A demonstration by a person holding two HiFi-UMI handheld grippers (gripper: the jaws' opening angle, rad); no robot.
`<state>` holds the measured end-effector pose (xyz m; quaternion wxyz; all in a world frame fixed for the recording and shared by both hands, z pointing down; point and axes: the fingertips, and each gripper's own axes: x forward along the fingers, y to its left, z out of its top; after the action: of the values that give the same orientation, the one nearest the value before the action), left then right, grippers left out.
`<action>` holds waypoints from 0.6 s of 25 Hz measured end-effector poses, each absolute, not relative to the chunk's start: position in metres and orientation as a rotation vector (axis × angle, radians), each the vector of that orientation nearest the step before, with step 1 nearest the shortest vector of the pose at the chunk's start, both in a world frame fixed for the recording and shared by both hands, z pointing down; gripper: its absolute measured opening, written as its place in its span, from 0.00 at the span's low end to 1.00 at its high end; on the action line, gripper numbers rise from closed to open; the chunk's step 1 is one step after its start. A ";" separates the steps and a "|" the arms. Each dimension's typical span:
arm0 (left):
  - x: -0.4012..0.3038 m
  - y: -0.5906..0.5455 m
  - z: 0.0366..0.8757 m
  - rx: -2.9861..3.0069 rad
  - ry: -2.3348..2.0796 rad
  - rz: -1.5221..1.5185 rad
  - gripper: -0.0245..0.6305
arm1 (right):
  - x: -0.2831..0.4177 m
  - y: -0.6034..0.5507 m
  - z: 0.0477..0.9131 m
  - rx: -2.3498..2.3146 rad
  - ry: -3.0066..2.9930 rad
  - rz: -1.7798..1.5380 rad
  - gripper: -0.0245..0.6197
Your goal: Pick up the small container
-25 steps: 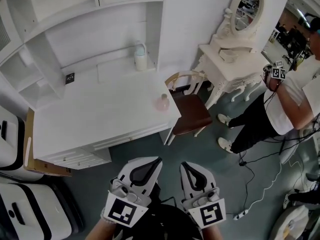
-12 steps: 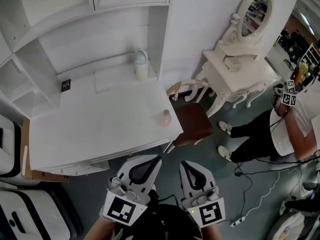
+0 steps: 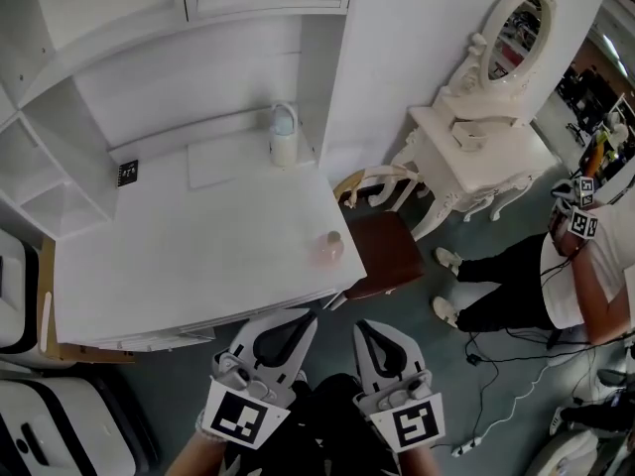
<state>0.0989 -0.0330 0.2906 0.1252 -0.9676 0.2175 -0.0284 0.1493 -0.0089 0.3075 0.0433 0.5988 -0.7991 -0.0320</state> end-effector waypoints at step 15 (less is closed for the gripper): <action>0.101 -0.071 0.299 -2.800 0.751 -0.107 0.04 | 0.158 -0.050 0.318 1.744 -2.480 -0.057 0.04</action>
<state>0.1009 -0.0715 0.2986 0.1200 -0.9582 0.2572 -0.0365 0.1583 -0.0505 0.3184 0.0545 0.5742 -0.8167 -0.0188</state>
